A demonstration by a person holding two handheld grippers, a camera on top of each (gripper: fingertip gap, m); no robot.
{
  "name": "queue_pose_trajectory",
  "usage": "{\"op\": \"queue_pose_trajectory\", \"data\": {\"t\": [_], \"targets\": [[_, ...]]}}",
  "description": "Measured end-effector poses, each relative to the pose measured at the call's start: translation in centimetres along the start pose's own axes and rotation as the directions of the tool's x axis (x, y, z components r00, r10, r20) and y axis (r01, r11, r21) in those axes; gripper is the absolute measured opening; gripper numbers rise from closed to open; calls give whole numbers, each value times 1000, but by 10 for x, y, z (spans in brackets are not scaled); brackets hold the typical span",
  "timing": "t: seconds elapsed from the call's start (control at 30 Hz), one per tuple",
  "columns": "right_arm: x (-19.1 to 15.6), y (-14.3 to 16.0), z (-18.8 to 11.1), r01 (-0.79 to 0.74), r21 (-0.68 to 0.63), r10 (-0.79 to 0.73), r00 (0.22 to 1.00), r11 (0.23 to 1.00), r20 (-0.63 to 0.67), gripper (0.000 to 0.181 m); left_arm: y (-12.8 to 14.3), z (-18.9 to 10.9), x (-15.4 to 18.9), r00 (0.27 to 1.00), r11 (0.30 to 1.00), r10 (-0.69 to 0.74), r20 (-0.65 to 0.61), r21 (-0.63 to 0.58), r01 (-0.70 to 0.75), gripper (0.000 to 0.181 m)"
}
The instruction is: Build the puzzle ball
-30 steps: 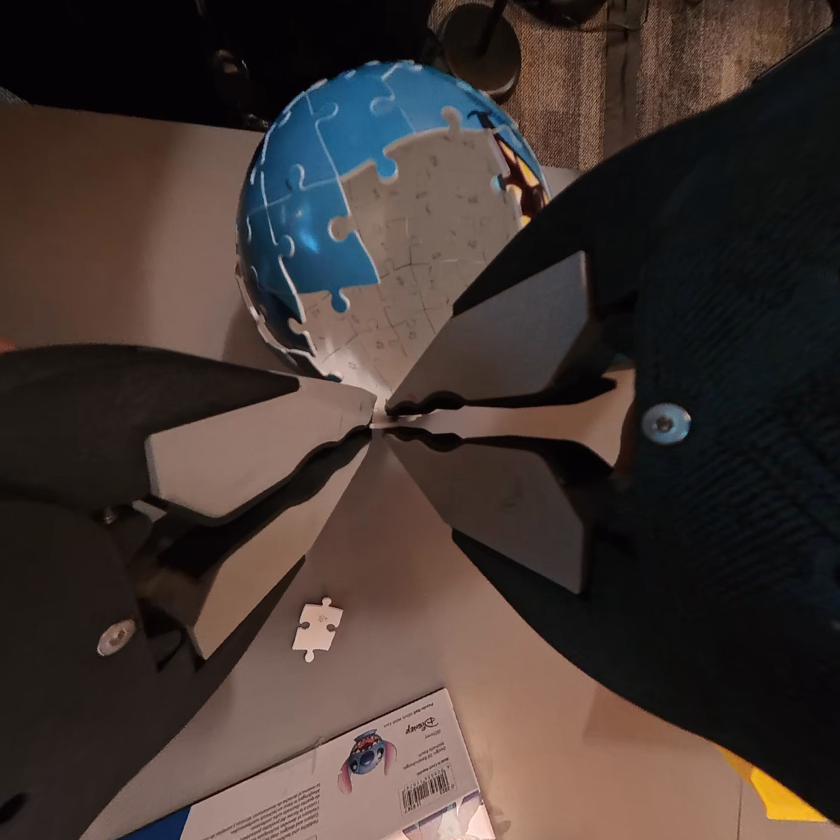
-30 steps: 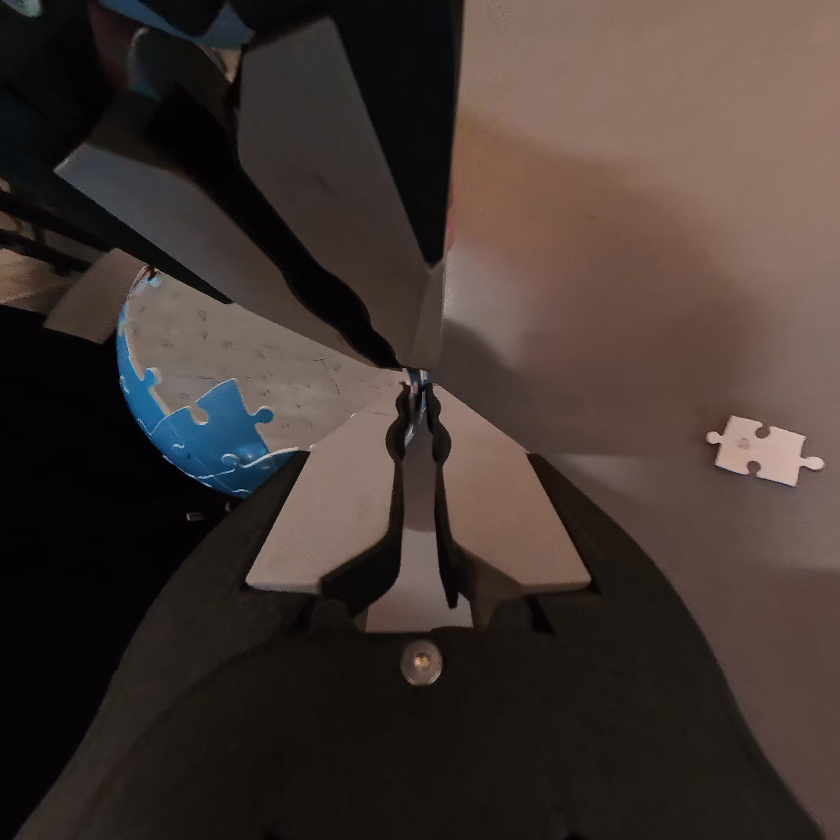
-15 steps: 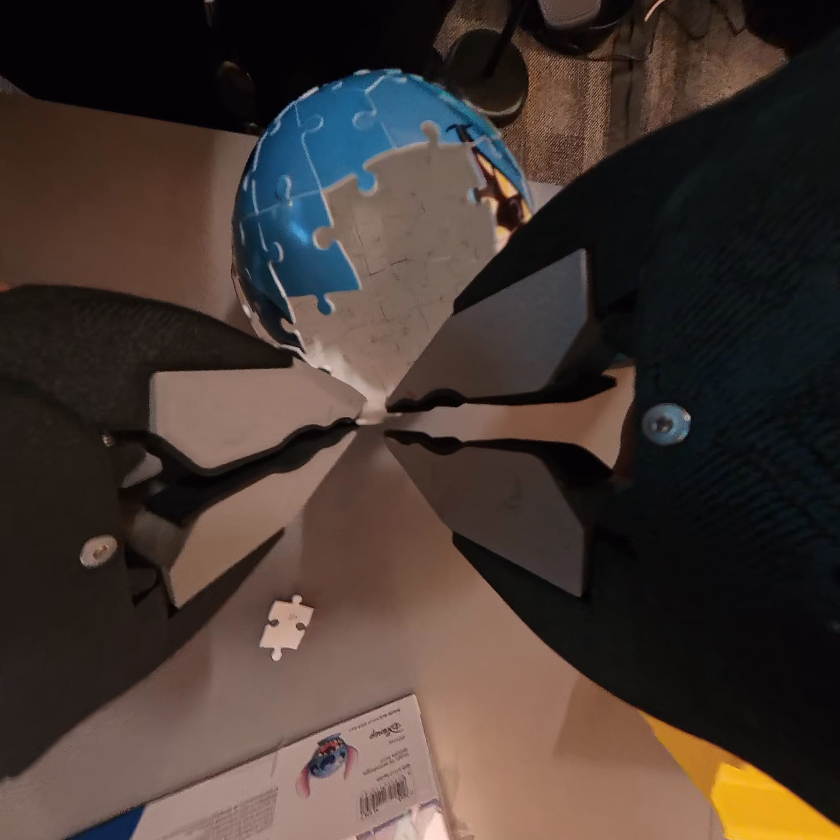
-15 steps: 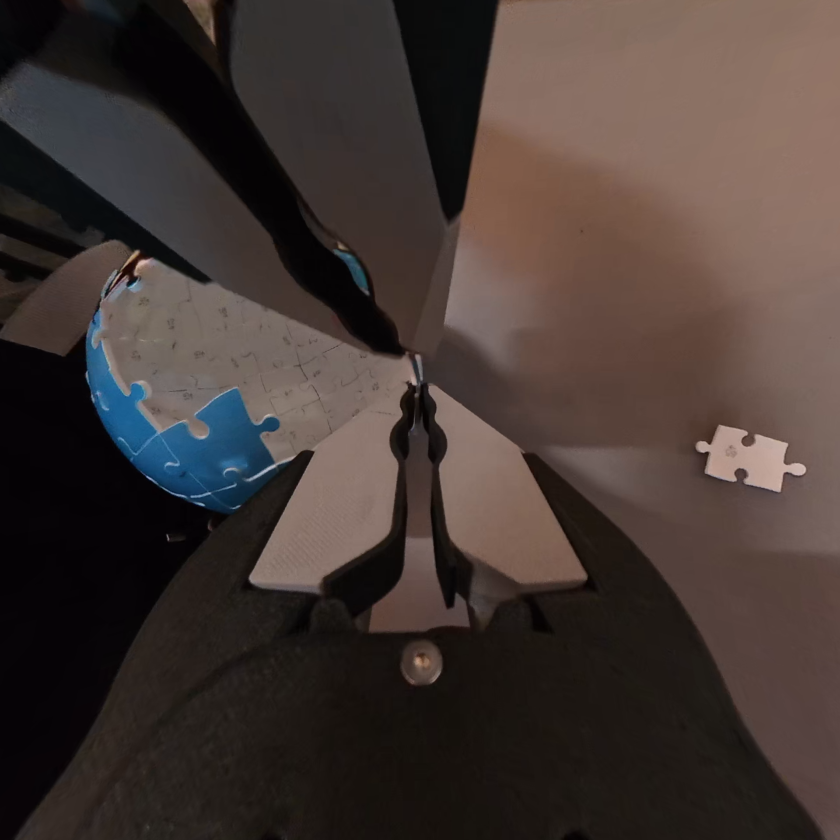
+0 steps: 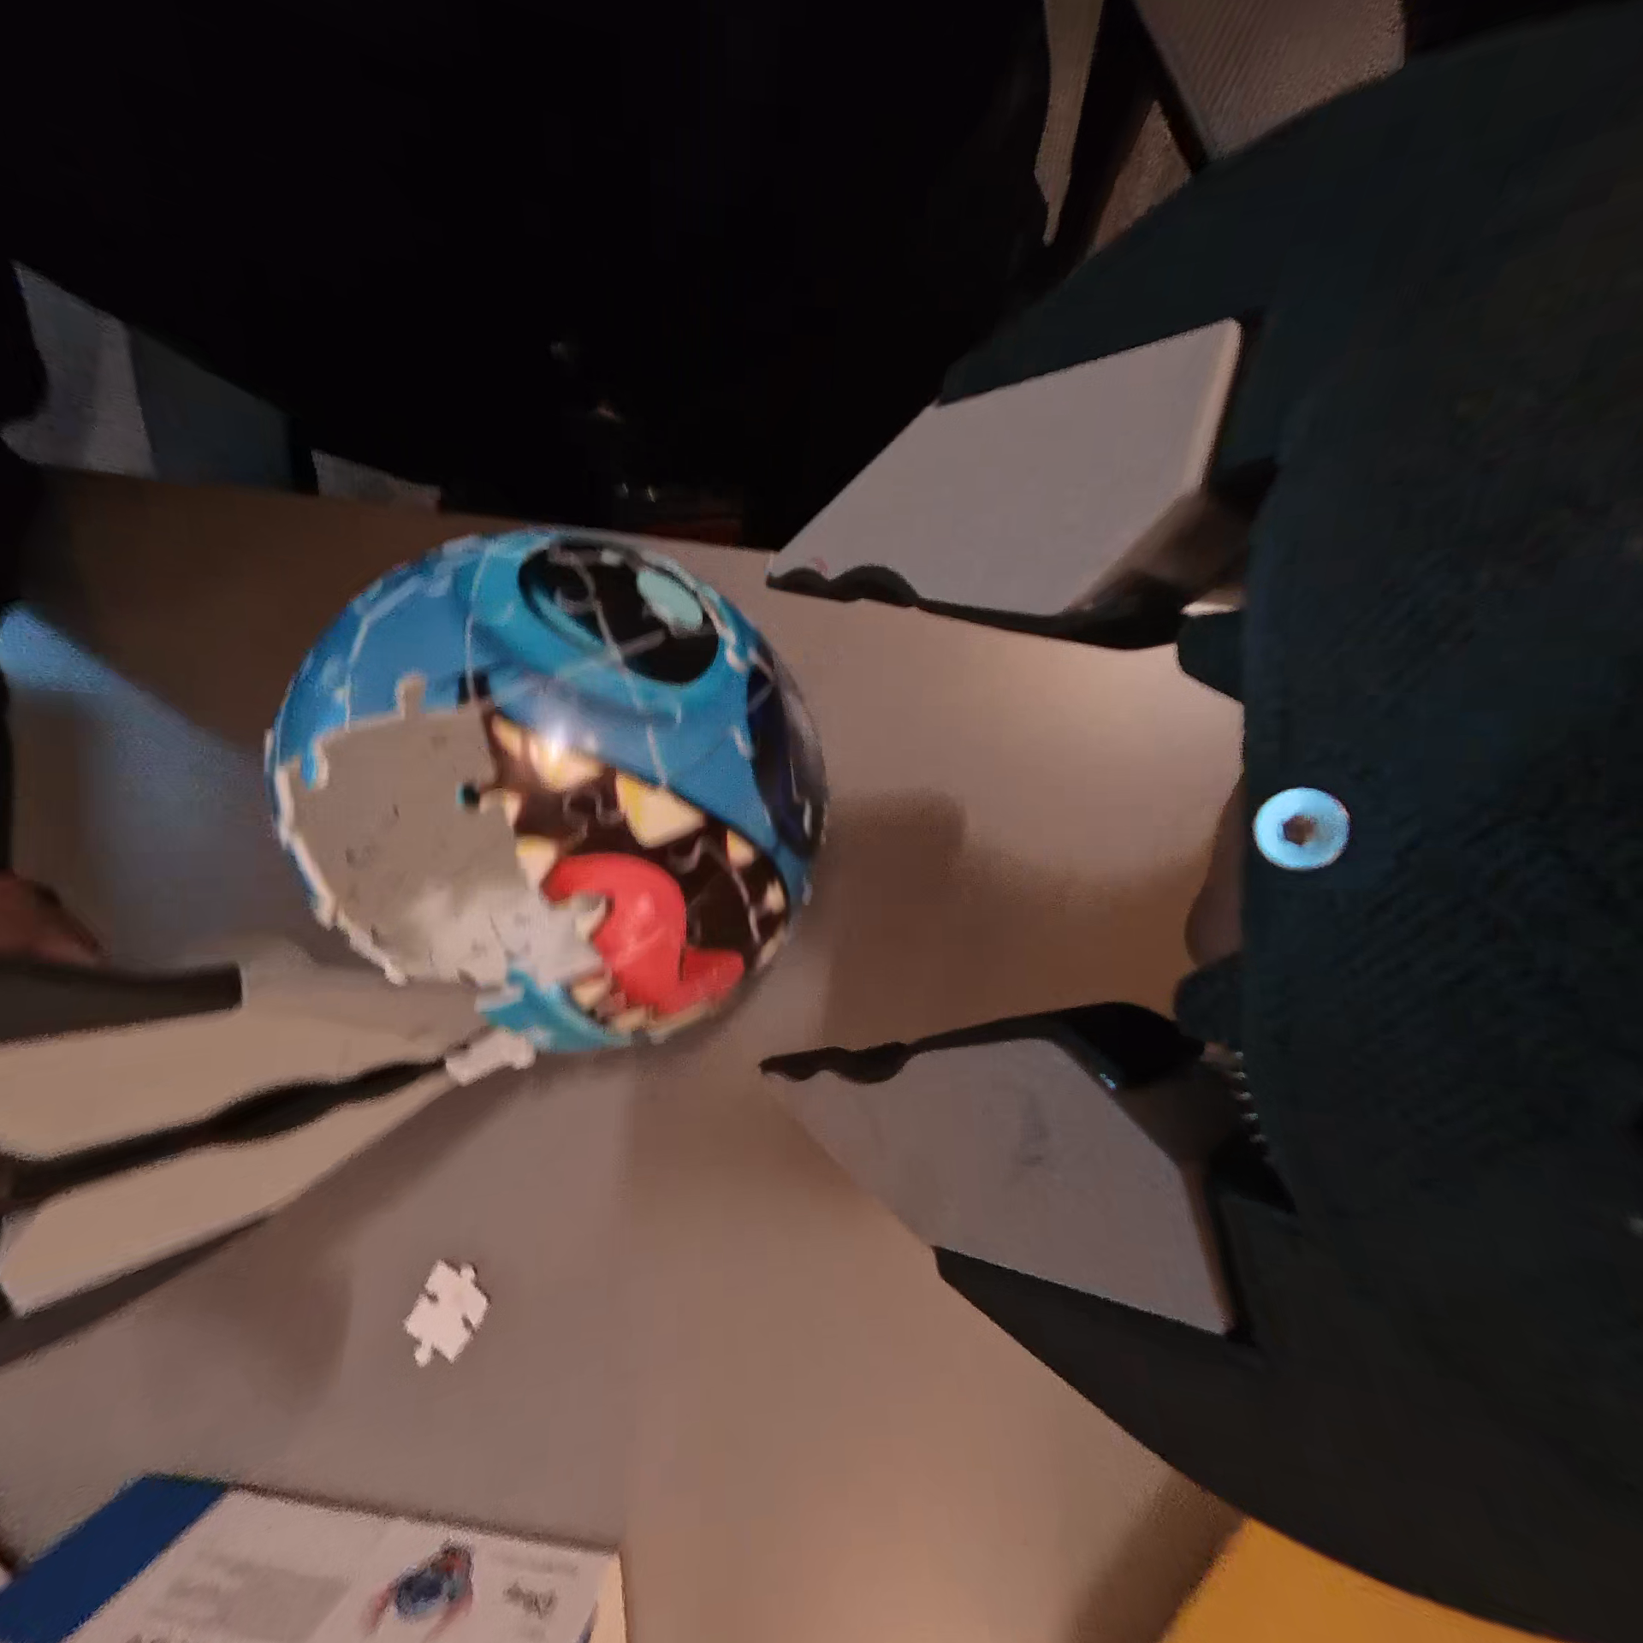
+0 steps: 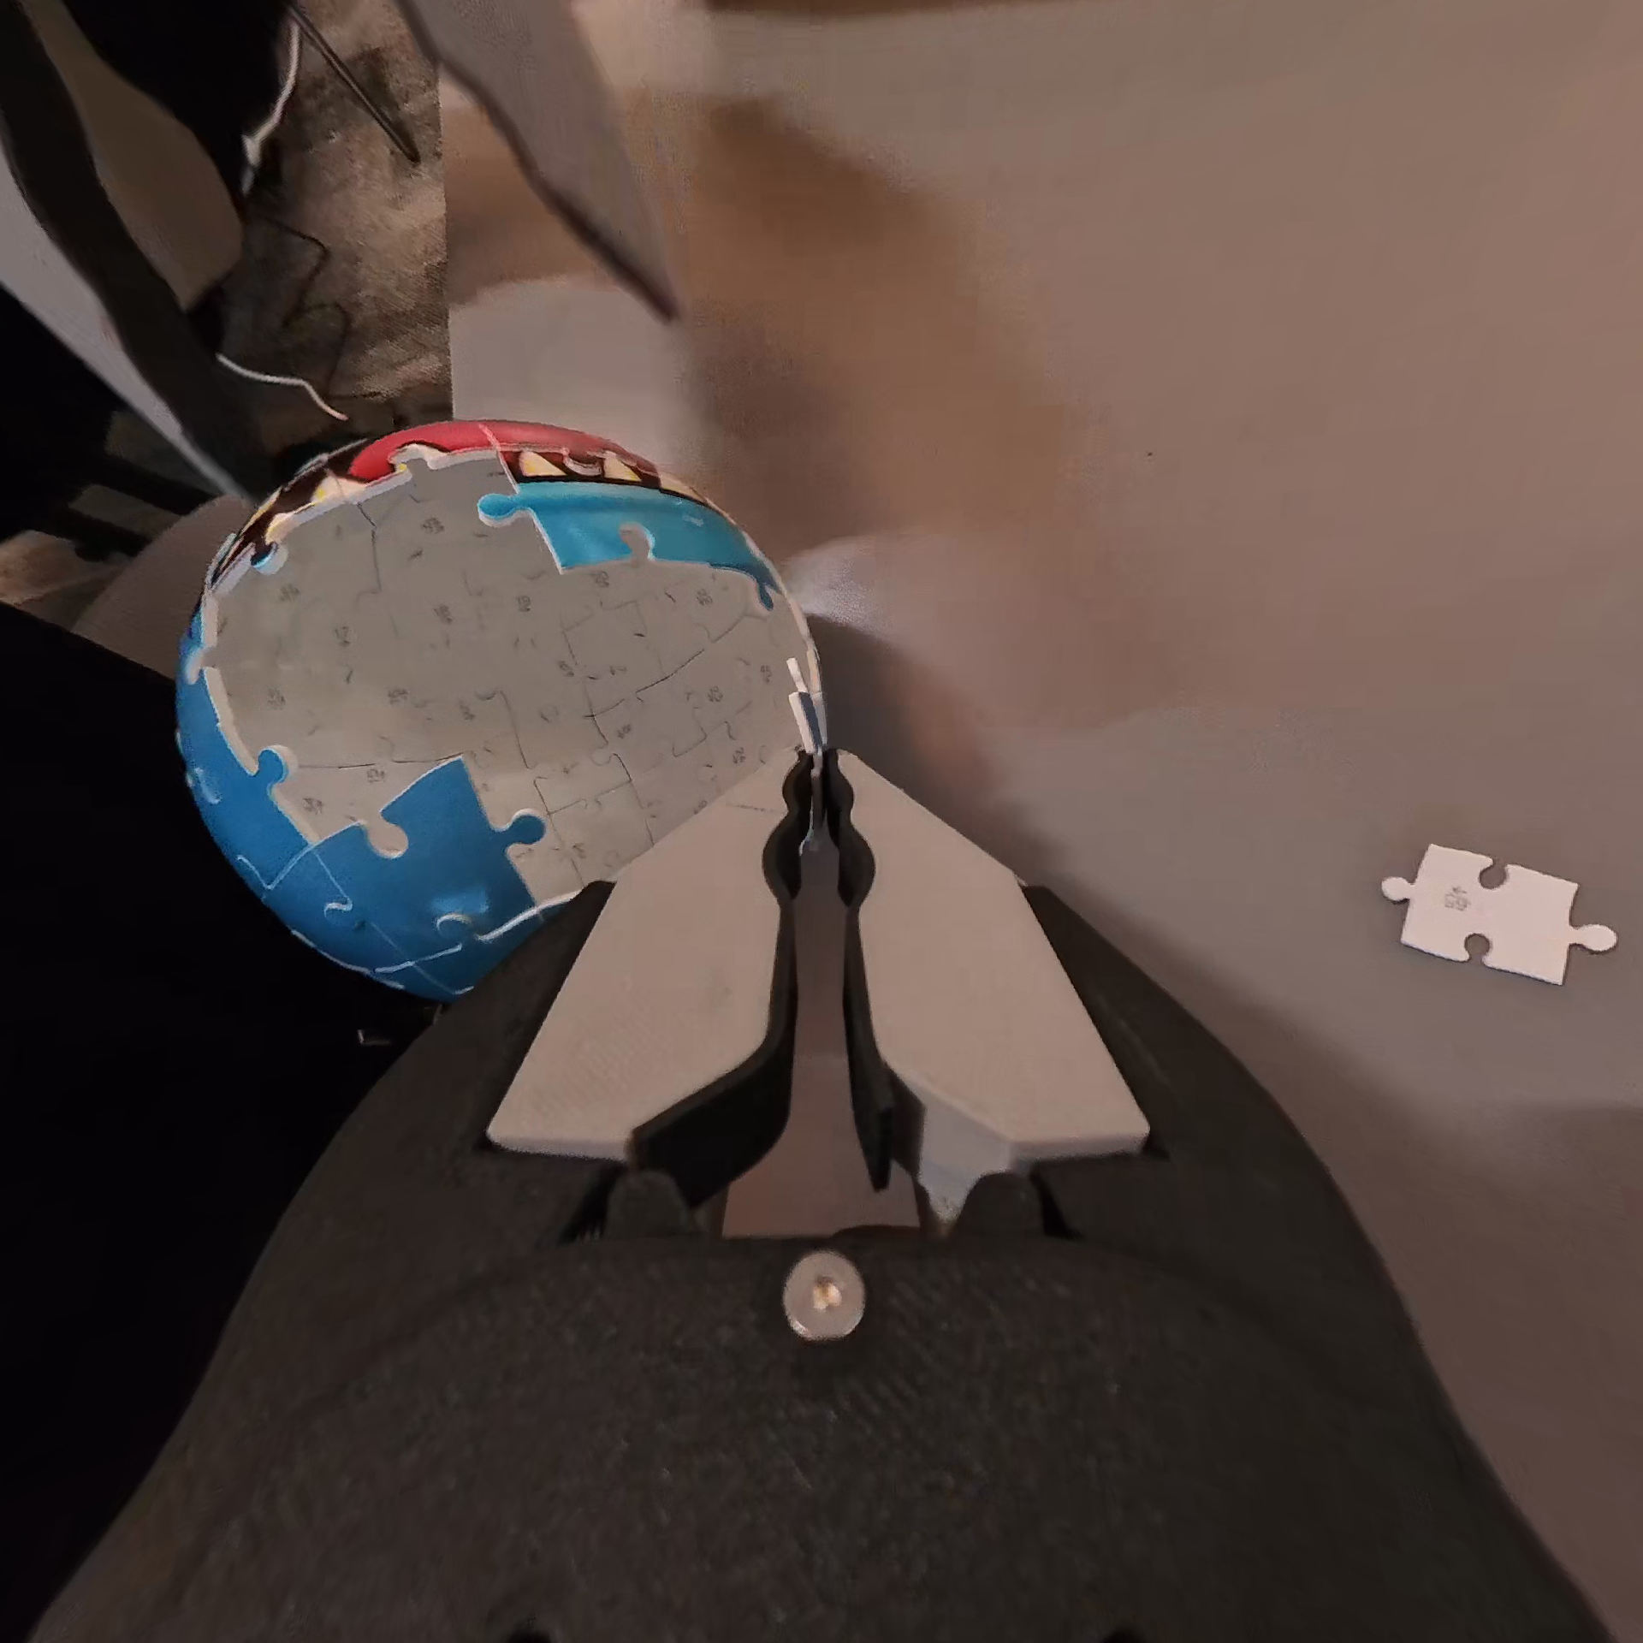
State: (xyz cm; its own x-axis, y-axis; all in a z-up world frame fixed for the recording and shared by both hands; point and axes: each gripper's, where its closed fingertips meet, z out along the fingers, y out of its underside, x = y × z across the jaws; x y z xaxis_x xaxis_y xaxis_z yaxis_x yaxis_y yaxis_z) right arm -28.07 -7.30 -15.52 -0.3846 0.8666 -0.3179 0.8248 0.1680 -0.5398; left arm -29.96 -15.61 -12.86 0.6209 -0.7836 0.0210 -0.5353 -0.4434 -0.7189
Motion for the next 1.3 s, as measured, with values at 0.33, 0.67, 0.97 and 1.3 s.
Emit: {"op": "queue_pose_trajectory", "data": {"t": [0.33,0.67,0.97,1.3], "targets": [[4,-1,4,-10,-14,10,1000,1000,4,0,-3,28,9,982,978,-164,98,143,149,97],[4,-2,5,0,-54,1,1000,999,21,0,-6,26,11,976,976,-180,124,146,161,97],[3,-3,5,-31,-68,36,997,997,66,1,-7,25,12,970,978,-182,160,134,161,96],[-4,-7,-3,-21,-98,27,998,995,63,13,-5,26,13,961,979,-187,202,121,164,93]]}}
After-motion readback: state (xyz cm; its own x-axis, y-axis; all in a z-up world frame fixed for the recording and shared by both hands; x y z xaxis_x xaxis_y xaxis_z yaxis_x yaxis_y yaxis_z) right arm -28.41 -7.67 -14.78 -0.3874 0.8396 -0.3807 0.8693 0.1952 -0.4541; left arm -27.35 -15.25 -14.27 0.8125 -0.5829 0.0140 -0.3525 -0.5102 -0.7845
